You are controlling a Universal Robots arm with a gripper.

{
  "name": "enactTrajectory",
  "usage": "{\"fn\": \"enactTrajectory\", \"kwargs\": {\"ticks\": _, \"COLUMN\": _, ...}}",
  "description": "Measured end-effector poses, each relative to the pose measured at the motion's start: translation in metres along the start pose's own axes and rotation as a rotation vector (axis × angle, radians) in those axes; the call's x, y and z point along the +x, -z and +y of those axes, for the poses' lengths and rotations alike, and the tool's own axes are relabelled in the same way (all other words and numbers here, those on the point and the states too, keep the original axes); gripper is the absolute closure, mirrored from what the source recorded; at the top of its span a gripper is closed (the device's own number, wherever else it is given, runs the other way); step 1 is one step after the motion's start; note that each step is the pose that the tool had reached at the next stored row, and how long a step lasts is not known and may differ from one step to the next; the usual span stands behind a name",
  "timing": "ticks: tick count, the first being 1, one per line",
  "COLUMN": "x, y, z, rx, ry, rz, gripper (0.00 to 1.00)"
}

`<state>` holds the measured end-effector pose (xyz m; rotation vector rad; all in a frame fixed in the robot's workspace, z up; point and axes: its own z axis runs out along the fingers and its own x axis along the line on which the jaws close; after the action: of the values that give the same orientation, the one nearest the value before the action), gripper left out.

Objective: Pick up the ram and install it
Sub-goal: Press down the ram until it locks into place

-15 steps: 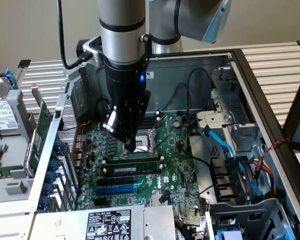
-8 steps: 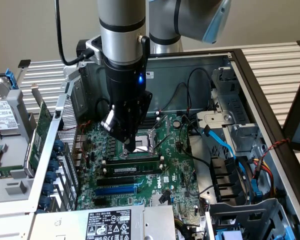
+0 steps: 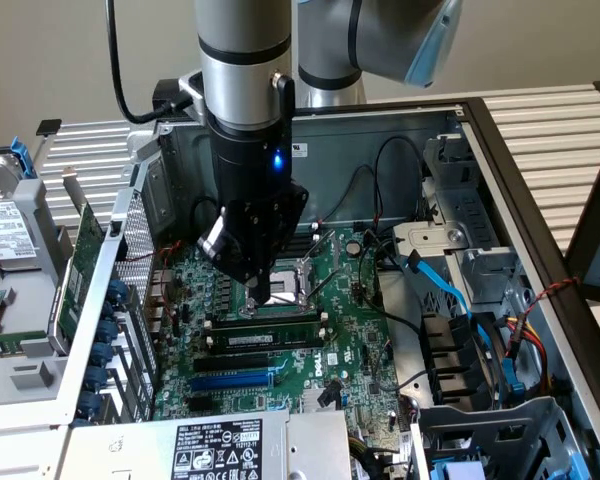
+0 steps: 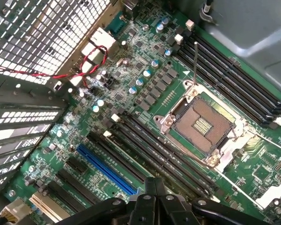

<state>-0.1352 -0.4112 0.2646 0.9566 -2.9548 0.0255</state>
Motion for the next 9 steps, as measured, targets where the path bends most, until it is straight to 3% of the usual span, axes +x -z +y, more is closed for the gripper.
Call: {"fn": "enactTrajectory", "kwargs": {"ticks": 9, "x": 0.0, "y": -0.0003, "z": 0.0, "rx": -0.0041, "ry": -0.122, "rz": -0.0005, "gripper": 0.9}}
